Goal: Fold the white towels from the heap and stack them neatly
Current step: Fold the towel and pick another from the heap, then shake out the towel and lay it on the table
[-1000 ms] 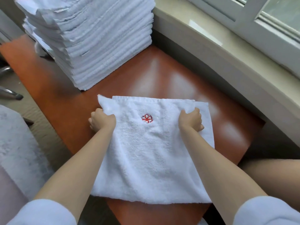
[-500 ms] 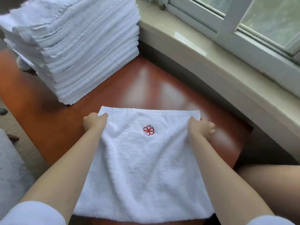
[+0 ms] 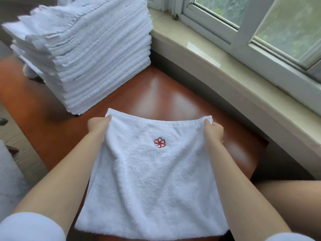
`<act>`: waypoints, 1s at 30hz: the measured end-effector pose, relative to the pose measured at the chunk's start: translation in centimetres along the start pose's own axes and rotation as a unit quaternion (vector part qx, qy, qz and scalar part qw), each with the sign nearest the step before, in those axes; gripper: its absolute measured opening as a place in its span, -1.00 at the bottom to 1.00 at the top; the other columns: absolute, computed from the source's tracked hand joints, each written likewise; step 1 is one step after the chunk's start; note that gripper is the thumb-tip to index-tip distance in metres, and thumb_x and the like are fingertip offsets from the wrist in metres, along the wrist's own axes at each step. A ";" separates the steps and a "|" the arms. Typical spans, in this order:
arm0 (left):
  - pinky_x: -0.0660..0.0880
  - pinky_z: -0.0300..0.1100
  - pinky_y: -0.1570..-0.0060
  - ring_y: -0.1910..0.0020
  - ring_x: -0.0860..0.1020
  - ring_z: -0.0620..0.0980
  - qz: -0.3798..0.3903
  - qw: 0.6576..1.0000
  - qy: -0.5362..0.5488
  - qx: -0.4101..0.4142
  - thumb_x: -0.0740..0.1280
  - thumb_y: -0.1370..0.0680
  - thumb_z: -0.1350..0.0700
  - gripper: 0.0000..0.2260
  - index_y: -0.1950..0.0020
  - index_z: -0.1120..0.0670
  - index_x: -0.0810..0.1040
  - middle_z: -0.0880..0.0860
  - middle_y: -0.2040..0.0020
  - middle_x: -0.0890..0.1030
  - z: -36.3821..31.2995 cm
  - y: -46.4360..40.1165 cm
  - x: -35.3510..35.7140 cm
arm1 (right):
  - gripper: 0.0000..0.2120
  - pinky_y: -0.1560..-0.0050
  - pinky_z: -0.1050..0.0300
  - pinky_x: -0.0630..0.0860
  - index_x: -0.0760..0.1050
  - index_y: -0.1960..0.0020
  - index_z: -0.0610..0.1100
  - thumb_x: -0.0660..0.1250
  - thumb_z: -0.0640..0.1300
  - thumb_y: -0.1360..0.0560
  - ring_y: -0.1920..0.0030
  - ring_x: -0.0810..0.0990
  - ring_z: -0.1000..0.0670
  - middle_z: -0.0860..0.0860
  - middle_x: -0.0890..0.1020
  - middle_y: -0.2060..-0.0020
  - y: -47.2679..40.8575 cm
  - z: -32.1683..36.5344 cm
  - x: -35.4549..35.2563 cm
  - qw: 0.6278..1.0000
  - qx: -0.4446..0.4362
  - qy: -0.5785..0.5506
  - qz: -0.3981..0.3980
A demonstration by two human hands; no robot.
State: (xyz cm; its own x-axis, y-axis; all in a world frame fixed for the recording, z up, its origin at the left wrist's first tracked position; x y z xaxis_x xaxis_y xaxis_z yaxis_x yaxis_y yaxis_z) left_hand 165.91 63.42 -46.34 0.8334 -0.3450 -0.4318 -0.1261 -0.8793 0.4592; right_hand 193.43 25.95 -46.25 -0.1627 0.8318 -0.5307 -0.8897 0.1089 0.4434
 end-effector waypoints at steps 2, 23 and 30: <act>0.26 -0.24 0.37 0.31 0.33 -0.04 -0.022 0.998 0.008 0.063 0.35 -0.55 0.14 -0.87 0.18 0.12 0.48 0.06 0.21 0.40 -1.8 0.8 -1.4 | -0.58 -0.31 -0.04 0.29 0.22 0.44 -0.11 0.20 0.00 -0.53 0.13 0.36 -0.13 0.04 0.35 0.47 1.2 1.7 -1.2 0.999 -0.030 -0.012 -0.034; 0.45 -0.06 0.02 0.02 0.54 0.24 -0.240 0.933 0.174 0.205 0.19 -0.63 0.10 -0.74 0.05 0.23 0.59 0.24 0.07 0.62 -5.9 16.6 -19.8 | -0.80 0.10 0.03 0.60 0.41 -0.01 -0.11 0.07 -0.05 -0.67 0.33 0.63 0.06 -0.02 0.62 0.11 17.9 11.4 -10.5 0.941 -0.207 -0.262 -0.045; 0.36 -0.06 -0.09 -0.17 0.51 0.24 -0.331 0.908 0.213 0.145 0.11 -0.66 0.13 -0.69 -0.22 0.31 0.50 0.30 -0.21 0.55 -0.7 21.5 -21.6 | -0.69 0.06 0.09 0.32 0.41 -0.20 -0.23 0.02 -0.05 -0.67 -0.14 0.51 -0.20 -0.16 0.50 -0.22 22.3 6.5 -12.1 0.941 -0.194 -0.236 -0.145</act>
State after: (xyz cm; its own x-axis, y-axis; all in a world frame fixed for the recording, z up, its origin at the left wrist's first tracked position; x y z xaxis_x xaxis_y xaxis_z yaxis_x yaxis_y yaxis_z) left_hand 145.58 52.15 -26.63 0.9026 0.3950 -0.1713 0.3940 -0.9182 -0.0416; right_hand 178.30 21.89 -25.28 0.2377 0.9567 -0.1682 -0.9710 0.2384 -0.0162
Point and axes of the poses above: each hand's wrist, its own y-axis away from the middle knuckle, its own x-axis out of the palm, z = x × y, the point moved 10 cm from there along -y, towards the middle knuckle
